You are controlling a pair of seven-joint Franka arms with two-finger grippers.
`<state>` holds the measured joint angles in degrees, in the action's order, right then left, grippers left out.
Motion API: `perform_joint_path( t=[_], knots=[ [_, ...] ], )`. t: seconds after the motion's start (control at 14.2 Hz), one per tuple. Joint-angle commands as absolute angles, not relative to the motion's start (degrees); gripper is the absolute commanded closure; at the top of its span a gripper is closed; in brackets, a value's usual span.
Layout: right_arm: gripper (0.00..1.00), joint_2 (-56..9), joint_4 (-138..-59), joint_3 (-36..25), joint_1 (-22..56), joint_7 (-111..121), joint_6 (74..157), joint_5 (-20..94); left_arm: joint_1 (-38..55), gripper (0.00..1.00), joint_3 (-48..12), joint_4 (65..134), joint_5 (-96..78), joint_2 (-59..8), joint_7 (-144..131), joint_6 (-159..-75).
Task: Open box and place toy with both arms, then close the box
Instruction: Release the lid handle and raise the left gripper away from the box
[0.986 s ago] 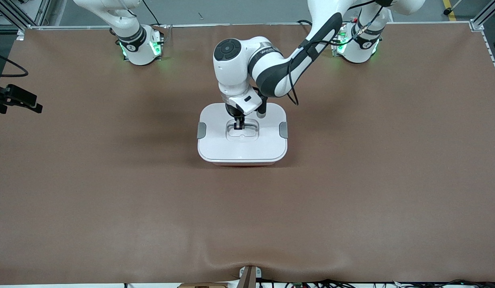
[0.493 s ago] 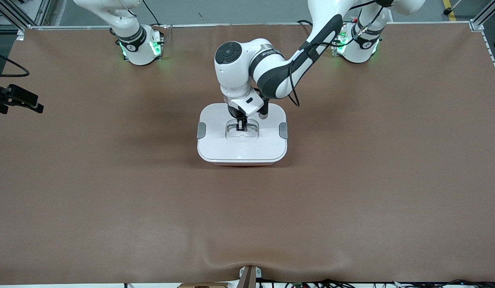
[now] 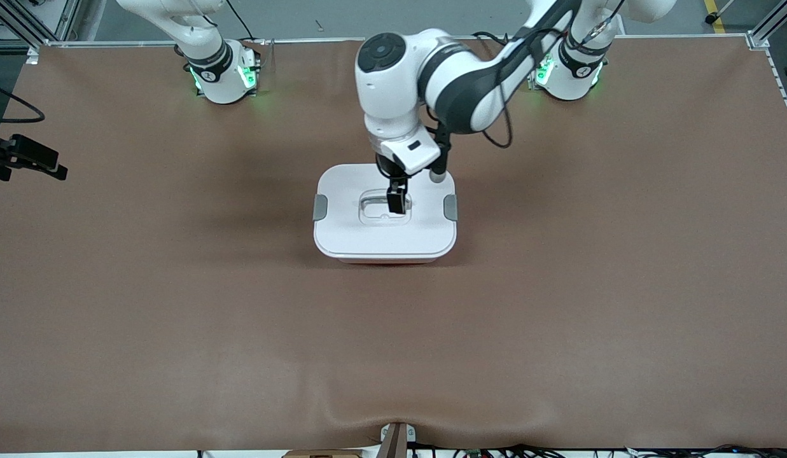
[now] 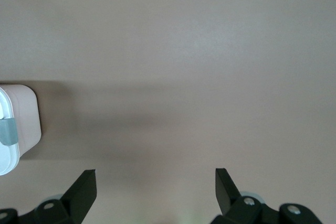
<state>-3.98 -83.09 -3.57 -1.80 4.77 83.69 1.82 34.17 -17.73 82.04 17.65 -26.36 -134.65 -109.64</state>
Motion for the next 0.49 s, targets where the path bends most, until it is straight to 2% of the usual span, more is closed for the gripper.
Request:
perform_joint_path(
  t=[0.0,0.42],
  knots=[
    [0.00,-4.0,-83.0,-3.7,-1.5,4.6,83.8,1.8,28.3,0.00,-18.1,83.0,11.3,-21.0,-119.8,-106.4],
    [0.00,-4.0,-83.1,-3.6,-1.6,4.6,83.8,2.0,12.0,0.00,-18.0,82.9,3.4,-14.2,-80.5,-94.6]
  ],
)
